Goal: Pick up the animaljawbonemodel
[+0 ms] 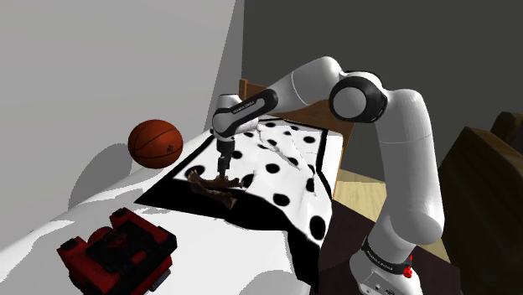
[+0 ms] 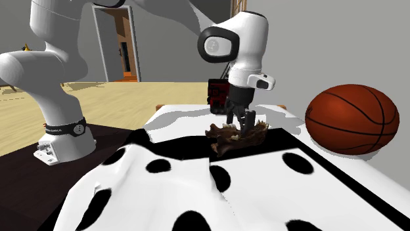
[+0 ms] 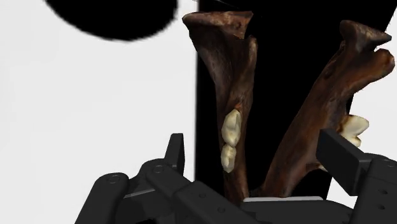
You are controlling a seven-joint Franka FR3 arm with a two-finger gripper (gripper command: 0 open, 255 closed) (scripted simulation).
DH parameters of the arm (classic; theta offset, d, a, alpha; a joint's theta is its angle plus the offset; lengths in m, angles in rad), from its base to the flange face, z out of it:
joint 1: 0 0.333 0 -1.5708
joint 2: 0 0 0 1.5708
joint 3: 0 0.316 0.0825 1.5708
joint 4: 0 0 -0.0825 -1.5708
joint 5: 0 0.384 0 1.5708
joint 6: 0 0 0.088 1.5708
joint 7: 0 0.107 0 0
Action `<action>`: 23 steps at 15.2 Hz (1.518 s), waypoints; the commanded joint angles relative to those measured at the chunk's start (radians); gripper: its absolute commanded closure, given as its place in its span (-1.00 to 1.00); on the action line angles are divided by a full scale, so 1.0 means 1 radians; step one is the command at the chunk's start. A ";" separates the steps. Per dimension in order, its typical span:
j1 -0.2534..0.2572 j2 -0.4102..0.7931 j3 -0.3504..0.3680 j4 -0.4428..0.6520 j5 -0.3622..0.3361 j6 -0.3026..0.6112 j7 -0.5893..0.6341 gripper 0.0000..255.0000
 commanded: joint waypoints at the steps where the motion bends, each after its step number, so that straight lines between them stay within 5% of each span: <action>1: 0.004 0.032 0.006 0.019 0.002 0.014 -0.005 -1.00; 9: 0.003 0.085 0.008 0.008 0.008 0.078 -0.016 -1.00; 10: 0.003 0.084 0.008 0.008 0.008 0.078 -0.015 1.00; 23: 0.003 0.052 0.007 0.013 0.004 0.040 -0.009 1.00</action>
